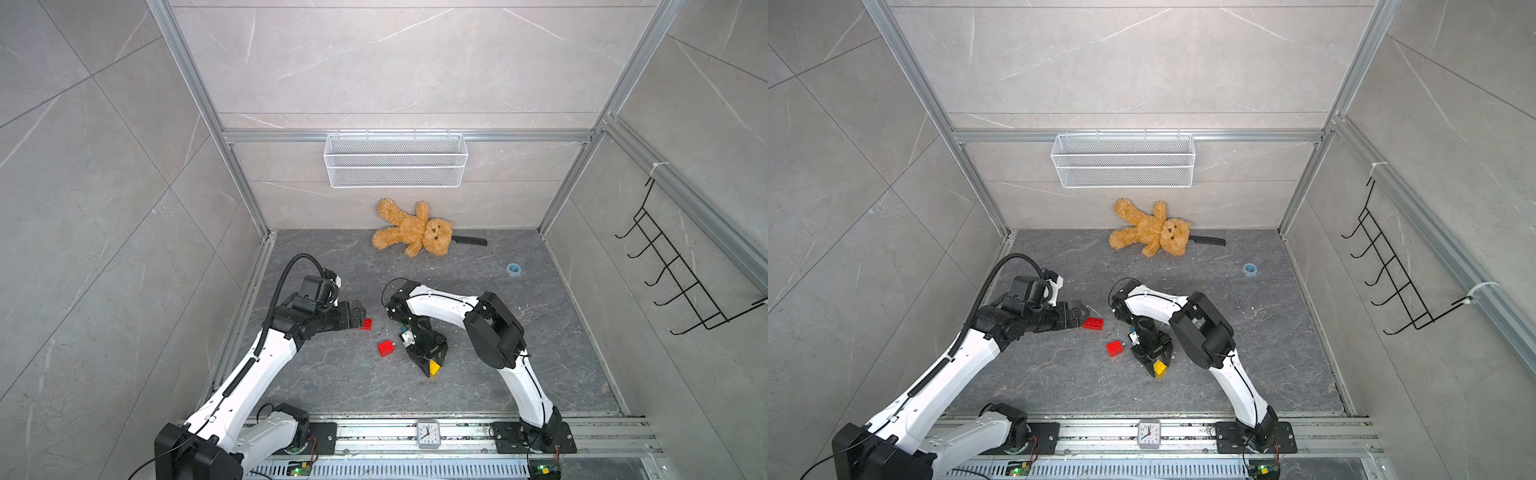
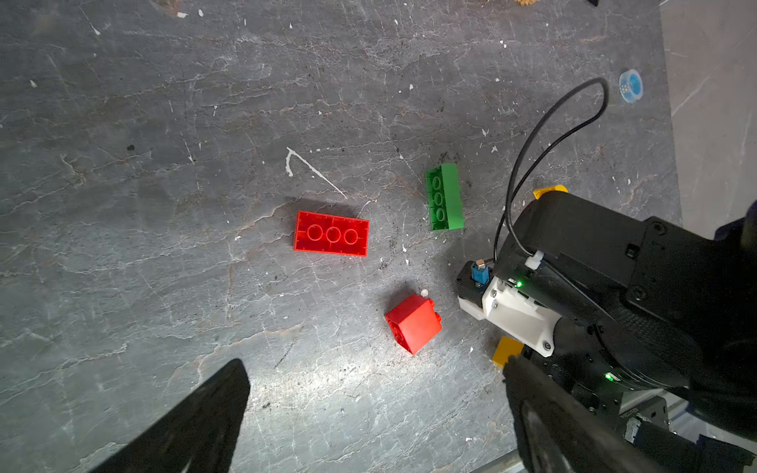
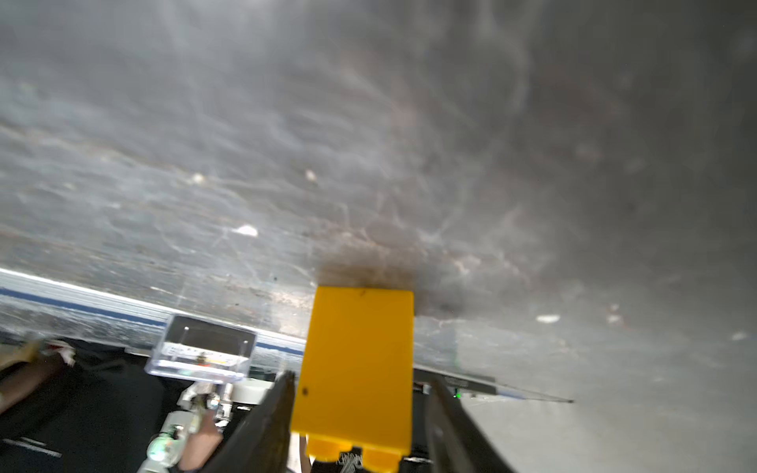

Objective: Assemble an ice cream with lego
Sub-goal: Place the lego brick at the center of the board, then move the lego brick at the center of the board.

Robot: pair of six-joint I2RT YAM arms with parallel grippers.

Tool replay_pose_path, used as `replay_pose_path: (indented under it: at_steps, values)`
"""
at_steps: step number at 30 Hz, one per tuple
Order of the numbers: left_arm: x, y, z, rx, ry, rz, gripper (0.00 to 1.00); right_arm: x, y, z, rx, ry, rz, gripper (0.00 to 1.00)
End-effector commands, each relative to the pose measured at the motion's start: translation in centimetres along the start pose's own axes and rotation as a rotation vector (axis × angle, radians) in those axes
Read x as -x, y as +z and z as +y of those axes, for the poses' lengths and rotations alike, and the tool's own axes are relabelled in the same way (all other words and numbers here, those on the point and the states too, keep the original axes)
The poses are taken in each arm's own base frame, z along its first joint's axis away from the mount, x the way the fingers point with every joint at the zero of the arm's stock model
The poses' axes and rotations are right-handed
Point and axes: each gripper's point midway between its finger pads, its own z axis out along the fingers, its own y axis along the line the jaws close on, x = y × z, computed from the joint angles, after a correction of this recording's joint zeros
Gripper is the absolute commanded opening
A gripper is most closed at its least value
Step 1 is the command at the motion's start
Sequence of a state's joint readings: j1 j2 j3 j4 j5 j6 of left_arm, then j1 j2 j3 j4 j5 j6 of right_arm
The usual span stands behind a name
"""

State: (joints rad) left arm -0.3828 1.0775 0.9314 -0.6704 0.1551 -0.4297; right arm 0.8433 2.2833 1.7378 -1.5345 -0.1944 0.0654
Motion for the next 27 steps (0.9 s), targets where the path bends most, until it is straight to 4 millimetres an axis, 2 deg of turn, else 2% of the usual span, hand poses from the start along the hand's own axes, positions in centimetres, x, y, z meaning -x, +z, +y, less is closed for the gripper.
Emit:
replay_pose_path:
  at_steps: [1, 3, 6, 8, 11, 14, 18, 21, 27]
  values:
    - [0.8, -0.8, -0.2, 0.013, 0.031, -0.022, 0.99, 0.4, -0.4, -0.9, -0.028, -0.011, 0.015, 0.67]
    - [0.8, -0.9, -0.2, 0.016, 0.027, -0.026, 0.99, 0.8, -1.7, -0.7, -0.026, -0.02, -0.042, 0.69]
    - [1.2, -1.0, -0.2, 0.017, 0.028, -0.038, 1.0, 1.6, -5.3, -0.2, -0.026, -0.035, -0.266, 0.74]
    - [1.5, -1.2, -0.3, 0.022, 0.03, -0.046, 0.99, 1.4, -7.5, -0.9, -0.064, -0.015, -0.466, 0.76]
    - [1.9, -1.4, -0.4, 0.021, 0.034, -0.064, 0.99, 0.7, -8.8, -2.1, -0.107, 0.035, -0.751, 0.76]
    - [2.2, -1.7, -0.8, -0.003, 0.041, -0.099, 0.99, -0.7, -7.1, -1.1, -0.059, 0.032, -0.893, 0.75]
    - [2.2, -2.0, -0.6, 0.001, 0.041, -0.126, 0.99, -2.1, -4.5, -1.0, -0.15, 0.025, -0.912, 0.75]
    - [2.0, -2.2, -0.3, 0.017, 0.041, -0.133, 0.99, -1.6, -3.3, -0.3, -0.173, -0.004, -0.881, 0.73]
    - [1.4, -2.4, 0.0, 0.032, 0.05, -0.111, 0.99, 0.1, -2.0, -0.9, -0.231, -0.01, -0.824, 0.69]
